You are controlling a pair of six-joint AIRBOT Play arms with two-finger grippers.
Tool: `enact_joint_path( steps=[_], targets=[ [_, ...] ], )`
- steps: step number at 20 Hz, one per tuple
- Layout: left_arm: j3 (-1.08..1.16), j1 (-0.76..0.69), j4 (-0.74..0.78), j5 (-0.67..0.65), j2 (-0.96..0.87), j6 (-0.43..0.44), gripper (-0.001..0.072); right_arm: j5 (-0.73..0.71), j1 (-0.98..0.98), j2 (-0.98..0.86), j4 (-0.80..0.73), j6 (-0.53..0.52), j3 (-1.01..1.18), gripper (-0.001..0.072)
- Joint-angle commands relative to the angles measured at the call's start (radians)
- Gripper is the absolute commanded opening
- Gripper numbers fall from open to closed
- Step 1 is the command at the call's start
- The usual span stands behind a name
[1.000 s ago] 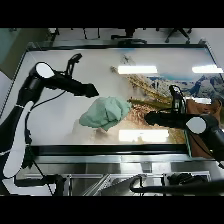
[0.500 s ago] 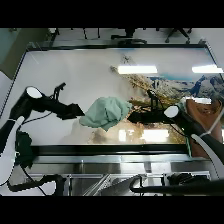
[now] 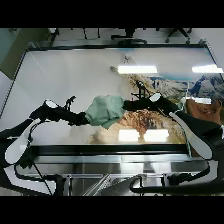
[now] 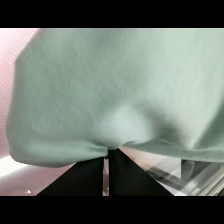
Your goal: Fold the shirts.
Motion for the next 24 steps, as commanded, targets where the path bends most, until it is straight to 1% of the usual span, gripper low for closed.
enact_joint_path(
  steps=[1,4,5,6,8,11,13,17,20,22,24],
  targets=[
    [0.114,-0.002,-0.004,-0.011,-0.044,0.006,0.0007,0.044,-0.018,-0.034,0.006,-0.049,0.055,0.0016],
    [0.209,-0.002,0.013,-0.024,0.034,0.005,0.0007,0.135,-0.072,0.047,0.006,-0.068,0.075,0.0016],
    [0.245,-0.002,0.026,-0.041,0.074,0.005,0.0007,0.173,-0.09,0.086,0.007,-0.089,0.089,0.0016],
    [0.287,-0.002,0.027,-0.068,0.12,0.003,0.0007,0.209,-0.109,0.137,0.007,-0.111,0.106,0.0016],
    [0.374,-0.002,0.024,-0.126,0.212,-0.012,0.0006,0.265,-0.138,0.248,0.007,-0.119,0.151,0.0016],
    [0.517,-0.002,0.018,-0.225,0.375,-0.045,0.0007,0.36,-0.157,0.434,0.002,-0.186,0.245,0.0016],
    [0.596,-0.002,0.023,-0.266,0.478,-0.051,0.0007,0.382,-0.157,0.551,-0.059,-0.205,0.319,0.0016],
    [0.722,-0.002,0.025,-0.304,0.652,-0.105,0.0007,0.385,-0.157,0.718,-0.277,-0.204,0.426,0.0016],
    [0.746,-0.002,0.12,-0.305,0.719,-0.138,0.0007,0.381,-0.157,0.748,-0.359,-0.204,0.438,0.0016],
    [0.746,-0.002,0.217,-0.307,0.706,-0.148,0.0007,0.39,-0.157,0.691,-0.386,-0.204,0.436,0.0016],
    [0.746,-0.002,0.275,-0.309,0.629,-0.15,0.0007,0.402,-0.156,0.586,-0.383,-0.193,0.418,0.0016]
  ],
)
